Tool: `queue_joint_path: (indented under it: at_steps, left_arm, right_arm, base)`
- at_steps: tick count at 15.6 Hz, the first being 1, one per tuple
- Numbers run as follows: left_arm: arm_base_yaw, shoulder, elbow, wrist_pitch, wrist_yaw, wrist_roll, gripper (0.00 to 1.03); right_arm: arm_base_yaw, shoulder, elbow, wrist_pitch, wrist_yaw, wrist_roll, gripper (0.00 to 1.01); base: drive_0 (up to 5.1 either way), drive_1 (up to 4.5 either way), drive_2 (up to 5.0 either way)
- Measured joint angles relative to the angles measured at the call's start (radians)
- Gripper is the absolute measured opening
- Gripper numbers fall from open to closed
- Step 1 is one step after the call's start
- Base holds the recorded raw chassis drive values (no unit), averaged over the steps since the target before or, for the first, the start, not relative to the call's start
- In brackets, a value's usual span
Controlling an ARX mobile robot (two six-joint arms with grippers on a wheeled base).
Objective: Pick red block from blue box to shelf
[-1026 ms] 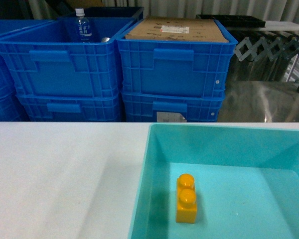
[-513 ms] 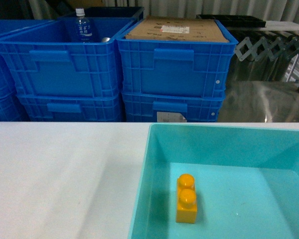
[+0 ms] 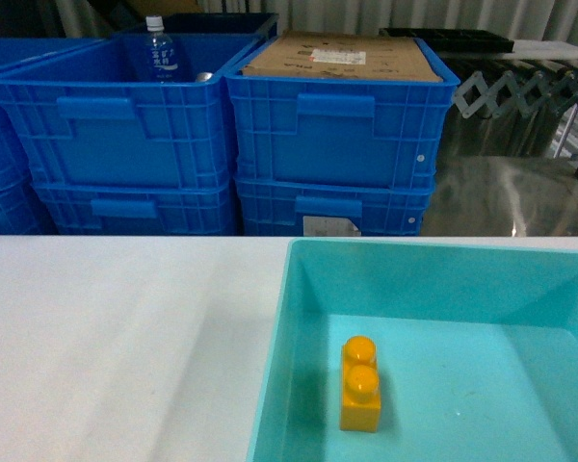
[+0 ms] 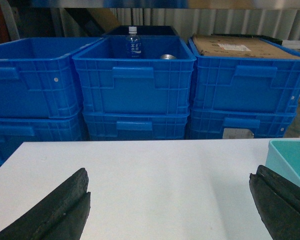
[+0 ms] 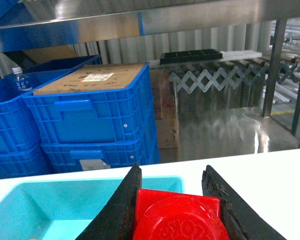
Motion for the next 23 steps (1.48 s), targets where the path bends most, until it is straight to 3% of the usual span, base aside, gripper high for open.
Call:
queue_joint_path:
  at_steps: [3, 5, 7, 11, 17, 23]
  left_arm:
    - [0.000, 0.000, 0.000, 0.000, 0.000, 0.000, 0.98]
    - [0.000, 0.000, 0.000, 0.000, 0.000, 0.000, 0.98]
    - [0.000, 0.000, 0.000, 0.000, 0.000, 0.000, 0.98]
    - [0.000, 0.000, 0.000, 0.000, 0.000, 0.000, 0.98]
    - [0.000, 0.000, 0.000, 0.000, 0.000, 0.000, 0.98]
    - [0.000, 0.000, 0.000, 0.000, 0.000, 0.000, 0.98]
  right_arm:
    - [0.048, 0.000, 0.000, 0.023, 0.053, -0.026, 0.29]
    - [0.121, 0.000, 0.000, 0.010, 0.112, -0.064, 0.29]
    - [0.129, 0.000, -0.001, 0.000, 0.127, -0.077, 0.29]
    - [0.077, 0.043, 0.000, -0.165, 0.034, -0.042, 0.29]
    - [0.080, 0.079, 0.012, -0.176, 0.027, -0.039, 0.29]
    - [0.090, -0.088, 0.005, -0.323, 0.027, -0.042, 0.29]
  base:
    - [0.0, 0.00, 0.0]
    - [0.0, 0.00, 0.0]
    - [0.0, 0.00, 0.0]
    - [0.0, 0.00, 0.0]
    - [0.0, 0.00, 0.0]
    - [0.0, 0.00, 0.0]
